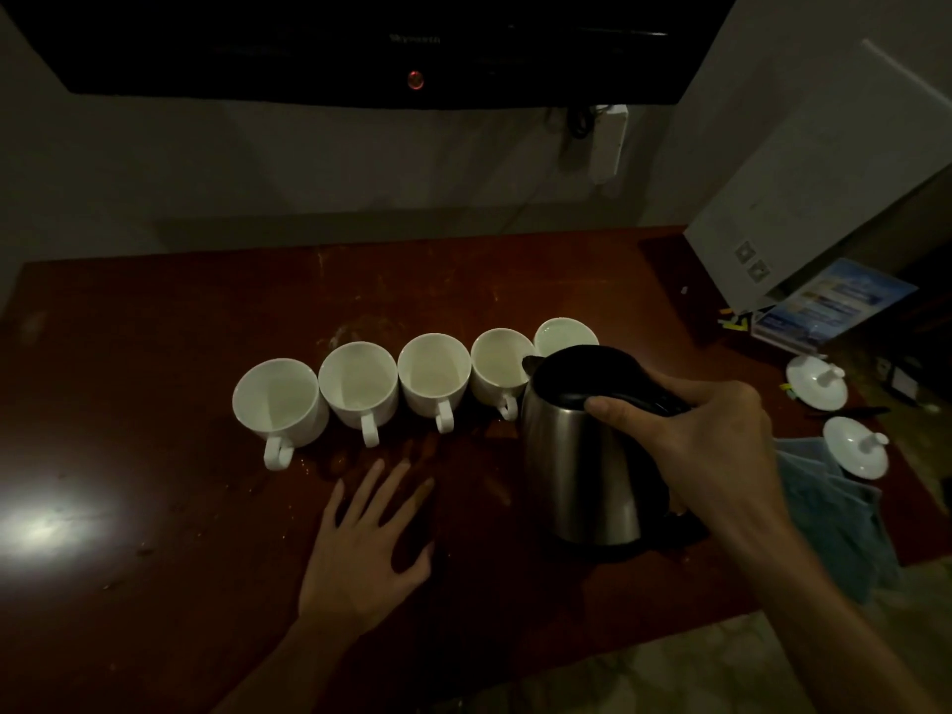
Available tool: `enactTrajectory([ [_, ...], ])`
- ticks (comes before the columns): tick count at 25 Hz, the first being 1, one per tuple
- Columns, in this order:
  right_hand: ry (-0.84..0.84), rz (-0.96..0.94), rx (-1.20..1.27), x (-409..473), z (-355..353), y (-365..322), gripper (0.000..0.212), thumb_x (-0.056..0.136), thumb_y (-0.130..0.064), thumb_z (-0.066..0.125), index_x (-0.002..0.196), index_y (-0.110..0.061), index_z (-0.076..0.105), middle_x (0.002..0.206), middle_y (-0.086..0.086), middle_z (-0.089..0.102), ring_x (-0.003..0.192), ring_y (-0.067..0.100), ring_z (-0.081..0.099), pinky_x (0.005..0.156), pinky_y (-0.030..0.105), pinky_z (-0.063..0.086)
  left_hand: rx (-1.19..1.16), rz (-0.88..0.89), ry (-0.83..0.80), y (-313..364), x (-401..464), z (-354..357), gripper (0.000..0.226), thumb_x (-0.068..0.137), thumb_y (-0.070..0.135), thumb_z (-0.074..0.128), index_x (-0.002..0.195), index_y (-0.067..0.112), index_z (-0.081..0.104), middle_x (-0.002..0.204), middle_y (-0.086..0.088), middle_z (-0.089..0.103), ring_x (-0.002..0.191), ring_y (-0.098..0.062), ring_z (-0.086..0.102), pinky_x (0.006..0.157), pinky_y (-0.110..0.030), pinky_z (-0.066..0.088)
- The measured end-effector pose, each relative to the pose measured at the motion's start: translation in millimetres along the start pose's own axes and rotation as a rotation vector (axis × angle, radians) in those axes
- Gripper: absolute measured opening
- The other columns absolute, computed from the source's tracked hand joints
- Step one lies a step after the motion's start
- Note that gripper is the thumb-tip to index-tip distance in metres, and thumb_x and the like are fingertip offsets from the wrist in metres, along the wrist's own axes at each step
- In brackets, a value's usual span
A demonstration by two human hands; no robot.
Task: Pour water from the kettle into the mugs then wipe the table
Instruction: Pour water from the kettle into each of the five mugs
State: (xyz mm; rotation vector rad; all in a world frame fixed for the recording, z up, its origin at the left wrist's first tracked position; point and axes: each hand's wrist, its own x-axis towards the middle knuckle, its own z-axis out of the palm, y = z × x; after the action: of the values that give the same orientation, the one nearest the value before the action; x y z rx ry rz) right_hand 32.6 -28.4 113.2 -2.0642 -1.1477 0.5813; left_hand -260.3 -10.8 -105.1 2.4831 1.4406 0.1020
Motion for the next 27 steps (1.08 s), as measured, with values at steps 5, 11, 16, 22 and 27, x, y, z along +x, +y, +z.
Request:
enactTrajectory([
  [5,-0.014,0.009,-0.010,-1.3,0.4,-6.0,0.086,0.052,-0.066,0.074,0.125,-0.023,0.070,0.104,-0.015,0.072,0.082,0.005,0.069,0.070,0.038,0.062,-0.009,-0.001,-0.003,-0.2,0.1,-0.4,0.075,0.091,0.069,0.044,0.158,0.042,0.021,0.168,0.006,0.014,0.155,-0.018,0.003,0.120,-0.057,0.012],
  [11,-0.016,0.019,-0.034,0.8,1.9,-5.9,0.071,0.061,-0.054,0.084,0.124,-0.025,0.071,0.104,-0.012,0.075,0.082,0.003,0.069,0.068,0.031,0.059,-0.003,0.002,-0.004,0.1,0.2,-1.5,0.074,0.091,0.069,0.043,0.157,0.042,0.022,0.168,0.005,0.015,0.155,-0.018,0.003,0.120,-0.055,0.009],
  [16,-0.036,0.010,-0.054,1.3,3.0,-7.8,0.085,0.051,-0.068,0.075,0.125,-0.027,0.070,0.104,-0.011,0.075,0.083,0.005,0.070,0.071,0.037,0.062,0.011,-0.005,-0.011,0.2,0.6,-2.0,0.075,0.092,0.071,0.041,0.158,0.043,0.020,0.168,0.006,0.012,0.155,-0.018,0.001,0.120,-0.054,0.008],
  [22,-0.053,0.003,-0.070,2.7,1.2,-6.2,0.088,0.051,-0.070,0.072,0.126,-0.026,0.070,0.105,-0.007,0.076,0.082,0.005,0.070,0.069,0.036,0.062,-0.001,-0.008,-0.002,1.2,0.0,-2.8,0.075,0.091,0.069,0.043,0.157,0.043,0.021,0.168,0.006,0.013,0.155,-0.018,0.002,0.120,-0.055,0.009],
  [27,-0.047,0.017,-0.066,3.6,0.8,-6.1,0.091,0.048,-0.073,0.070,0.126,-0.026,0.070,0.105,-0.004,0.077,0.082,0.008,0.070,0.069,0.039,0.062,0.000,-0.002,0.002,2.3,0.6,-3.3,0.075,0.091,0.068,0.044,0.157,0.042,0.023,0.167,0.005,0.016,0.155,-0.019,0.006,0.119,-0.055,0.011],
])
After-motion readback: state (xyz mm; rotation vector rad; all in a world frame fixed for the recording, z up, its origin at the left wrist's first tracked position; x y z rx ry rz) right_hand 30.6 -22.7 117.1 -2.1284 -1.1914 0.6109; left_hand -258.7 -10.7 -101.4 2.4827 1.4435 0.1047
